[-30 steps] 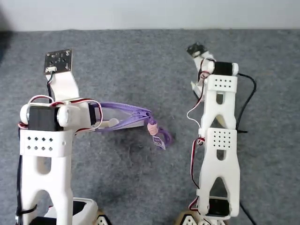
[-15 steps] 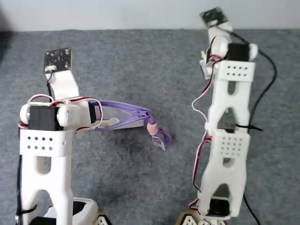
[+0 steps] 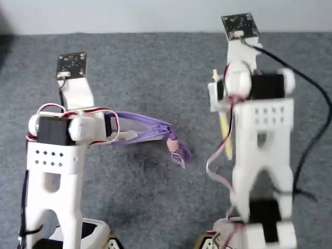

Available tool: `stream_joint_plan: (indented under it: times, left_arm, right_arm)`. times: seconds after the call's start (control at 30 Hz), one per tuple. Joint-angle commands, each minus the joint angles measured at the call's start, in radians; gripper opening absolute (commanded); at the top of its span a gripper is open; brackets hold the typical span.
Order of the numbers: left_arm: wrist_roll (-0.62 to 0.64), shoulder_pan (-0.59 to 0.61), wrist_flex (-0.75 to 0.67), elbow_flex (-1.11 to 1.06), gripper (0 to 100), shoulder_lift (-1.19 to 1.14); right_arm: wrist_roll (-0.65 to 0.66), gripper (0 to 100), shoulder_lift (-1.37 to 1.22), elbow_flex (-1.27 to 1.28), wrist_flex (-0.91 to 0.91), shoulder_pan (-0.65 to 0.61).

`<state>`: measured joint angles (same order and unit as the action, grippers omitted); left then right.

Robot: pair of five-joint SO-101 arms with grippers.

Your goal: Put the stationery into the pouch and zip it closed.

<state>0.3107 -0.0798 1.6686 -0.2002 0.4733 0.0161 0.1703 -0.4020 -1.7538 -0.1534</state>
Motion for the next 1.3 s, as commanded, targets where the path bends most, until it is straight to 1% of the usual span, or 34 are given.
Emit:
stream_joint_plan:
  times: [0.0,0.13,0.23,0.3,0.4,0.53,0.7,0.83,0.97,1.1,1.27]
  left_arm:
    - [0.006,-0.052,-0.031,-0.001,1,-0.012]
    - [0.008,-0.048,-0.031,-0.001,1,-0.014]
    - [0.023,-0.046,-0.031,-0.001,1,-0.014]
    - [0.044,-0.046,-0.031,-0.001,1,-0.014]
    - [0.046,-0.046,-0.029,-0.001,1,-0.014]
    - [0.046,-0.046,-0.025,-0.001,1,-0.014]
    - [0.046,-0.046,-0.025,-0.001,1,-0.014]
    - [0.046,-0.046,-0.023,-0.001,1,-0.014]
    - [0.046,-0.046,-0.023,-0.001,1,-0.014]
    - [0.046,-0.046,-0.028,-0.001,1,-0.014]
    - [0.046,-0.046,-0.029,-0.001,1,-0.014]
  right_arm:
    - [-0.106,0.8,0.231,0.048,-0.001,-0.087]
    - [-0.212,0.8,0.387,0.069,0.094,-0.217]
    - [-0.310,0.8,0.452,0.069,0.183,-0.343]
    - [-0.350,0.8,0.478,0.069,0.265,-0.410]
    - [-0.367,0.8,0.486,0.069,0.406,-0.456]
    - [-0.393,0.8,0.487,0.140,0.584,-0.463]
    - [-0.394,0.8,0.504,0.324,0.789,-0.463]
    - [-0.385,0.8,0.579,0.486,0.967,-0.463]
    - [-0.281,0.8,0.716,0.694,1.069,-0.489]
    - [-0.207,0.8,0.837,0.918,1.237,-0.495]
    - [-0.155,0.8,0.874,1.096,1.402,-0.522]
